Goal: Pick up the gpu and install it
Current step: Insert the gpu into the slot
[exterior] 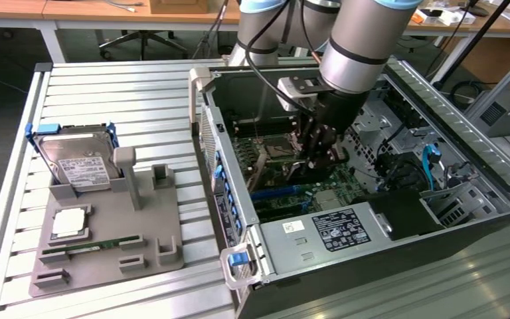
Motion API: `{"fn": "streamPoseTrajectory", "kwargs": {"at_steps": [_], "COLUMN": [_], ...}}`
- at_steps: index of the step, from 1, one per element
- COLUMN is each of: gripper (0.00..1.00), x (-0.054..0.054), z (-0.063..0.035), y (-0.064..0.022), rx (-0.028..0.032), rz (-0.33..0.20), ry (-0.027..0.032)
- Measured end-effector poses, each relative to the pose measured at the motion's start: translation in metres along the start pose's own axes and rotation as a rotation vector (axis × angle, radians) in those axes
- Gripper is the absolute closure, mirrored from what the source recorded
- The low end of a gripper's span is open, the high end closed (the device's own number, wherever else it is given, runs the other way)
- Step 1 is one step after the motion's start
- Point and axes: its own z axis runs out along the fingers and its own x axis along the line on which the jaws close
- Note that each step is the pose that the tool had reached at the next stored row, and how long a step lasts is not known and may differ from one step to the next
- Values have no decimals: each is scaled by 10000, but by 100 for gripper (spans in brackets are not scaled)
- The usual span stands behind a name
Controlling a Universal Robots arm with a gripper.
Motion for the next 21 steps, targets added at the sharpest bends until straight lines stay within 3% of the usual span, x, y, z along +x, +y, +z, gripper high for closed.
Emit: {"fn": "streamPoseTrajectory", "kwargs": {"at_steps": [1, 3, 7, 10, 17, 21], "gripper": [73, 73, 73, 73, 73, 73], "x": [0, 0, -1, -1, -7, -80], "z": [2, 5, 8, 9, 13, 12], "y": [0, 1, 3, 3, 116, 122], "rx": [132, 544, 1006, 1028, 1023, 1022], "rz": [3, 15, 28, 28, 239, 279], "ry": [0, 4, 10, 8, 15, 42]}}
